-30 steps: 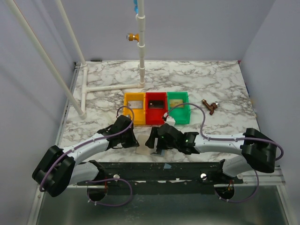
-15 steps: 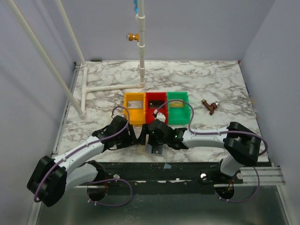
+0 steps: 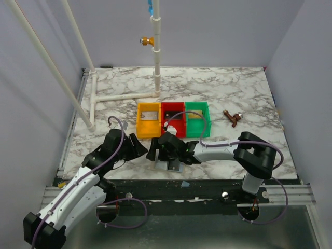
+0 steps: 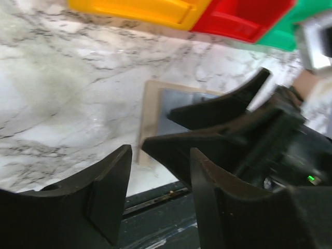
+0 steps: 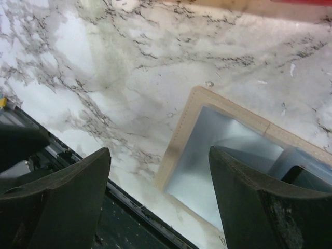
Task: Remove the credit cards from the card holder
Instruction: Remove the credit card from the card holder.
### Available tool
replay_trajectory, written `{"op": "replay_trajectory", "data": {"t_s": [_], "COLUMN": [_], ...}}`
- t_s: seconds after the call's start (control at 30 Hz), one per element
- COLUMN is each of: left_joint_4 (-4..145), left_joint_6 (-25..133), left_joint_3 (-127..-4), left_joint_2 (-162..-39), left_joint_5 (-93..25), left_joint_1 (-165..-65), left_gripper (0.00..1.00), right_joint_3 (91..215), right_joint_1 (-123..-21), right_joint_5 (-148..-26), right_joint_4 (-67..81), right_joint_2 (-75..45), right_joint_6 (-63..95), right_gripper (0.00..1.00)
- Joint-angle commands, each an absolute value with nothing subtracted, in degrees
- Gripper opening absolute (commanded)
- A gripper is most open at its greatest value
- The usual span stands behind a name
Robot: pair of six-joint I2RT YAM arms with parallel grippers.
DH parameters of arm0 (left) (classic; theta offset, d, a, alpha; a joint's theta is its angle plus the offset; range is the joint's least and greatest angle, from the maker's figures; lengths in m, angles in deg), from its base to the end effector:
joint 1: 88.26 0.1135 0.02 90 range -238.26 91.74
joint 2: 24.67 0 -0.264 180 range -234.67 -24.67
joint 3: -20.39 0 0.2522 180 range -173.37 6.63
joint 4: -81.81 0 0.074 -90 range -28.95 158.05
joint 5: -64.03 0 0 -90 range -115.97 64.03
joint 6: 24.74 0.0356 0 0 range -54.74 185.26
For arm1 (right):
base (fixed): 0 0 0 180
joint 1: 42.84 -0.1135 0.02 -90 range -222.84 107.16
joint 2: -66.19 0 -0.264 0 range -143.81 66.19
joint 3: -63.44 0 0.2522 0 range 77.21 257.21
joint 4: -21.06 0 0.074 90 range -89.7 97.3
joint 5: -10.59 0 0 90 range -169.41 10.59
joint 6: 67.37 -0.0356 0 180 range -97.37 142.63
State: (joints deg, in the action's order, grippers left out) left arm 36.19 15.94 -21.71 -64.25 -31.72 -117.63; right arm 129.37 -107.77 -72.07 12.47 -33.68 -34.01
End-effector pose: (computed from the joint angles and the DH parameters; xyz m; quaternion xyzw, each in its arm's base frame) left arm 0.1276 -0.0759 0.2180 -0.1391 0.9059 -0.2876 0.2782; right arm 0.1546 0.3197 0.1589 -0.0403 0.9130 0.3220 0.2472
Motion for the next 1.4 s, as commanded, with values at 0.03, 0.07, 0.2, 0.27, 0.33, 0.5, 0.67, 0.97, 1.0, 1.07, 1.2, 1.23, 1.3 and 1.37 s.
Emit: {"op": "replay_trajectory", "data": {"t_s": [0.03,0.07,0.2,0.27,0.33,0.5,0.67,0.97,1.0,1.07,1.2,1.23,1.3,1.37], "left_joint_4": [43.82,47.0,57.24,62.85,66.19,70.76,71.41,58.21,57.37,57.84,57.65,57.67,57.81,58.62], "left_joint_6": [12.77,10.72,3.91,0.22,-2.22,-6.5,-8.44,1.96,3.22,4.53,6.92,7.27,7.77,8.17], "left_joint_3": [-17.48,-16.03,-11.84,-9.72,-8.35,-5.48,-4.33,-13.0,-14.13,-15.24,-18.09,-18.67,-19.92,-20.72], "left_joint_2": [-60.68,-60.83,-64.86,-66.46,-68.06,-69.11,-69.22,-69.06,-70.18,-71.96,-75.69,-76.91,-79.05,-81.42], "left_joint_5": [-42.91,-45.17,-49.75,-51.27,-51.63,-51.0,-50.57,-48.7,-48.91,-50.71,-51.93,-51.9,-51.74,-51.75], "left_joint_1": [-117.44,-117.44,-117.35,-117.27,-117.27,-117.0,-116.28,-115.0,-115.04,-115.06,-116.47,-117.06,-118.27,-119.53], "left_gripper": [0.47,0.47,0.41,0.4,0.39,0.38,0.38,0.4,0.4,0.4,0.4,0.4,0.4,0.4], "right_joint_3": [131.06,130.77,128.4,126.88,125.62,120.86,114.92,114.03,114.15,114.47,114.73,114.69,113.72,112.11], "right_joint_1": [-107.3,-106.9,-106.36,-106.23,-106.11,-105.52,-105.5,-105.51,-105.46,-105.44,-105.49,-105.46,-105.47,-105.52], "right_joint_5": [-73.59,-74.01,-74.33,-74.16,-74.03,-73.69,-74.34,-73.43,-73.0,-71.94,-69.43,-69.09,-68.66,-68.06], "right_joint_4": [13.62,13.83,15.78,16.94,17.79,21.89,30.99,31.76,31.3,29.59,24.61,23.31,21.67,20.55], "right_joint_2": [-36.61,-36.7,-35.68,-34.54,-33.59,-29.97,-26.44,-21.21,-20.19,-18.54,-16.56,-16.29,-15.59,-14.25], "right_joint_6": [-35.3,-35.92,-38.2,-39.46,-40.61,-43.58,-45.25,-41.01,-40.53,-40.1,-39.99,-40.11,-40.64,-41.09], "right_gripper": [0.81,0.81,0.81,0.81,0.82,0.82,0.82,0.82,0.82,0.82,0.82,0.82,0.82,0.81]}}
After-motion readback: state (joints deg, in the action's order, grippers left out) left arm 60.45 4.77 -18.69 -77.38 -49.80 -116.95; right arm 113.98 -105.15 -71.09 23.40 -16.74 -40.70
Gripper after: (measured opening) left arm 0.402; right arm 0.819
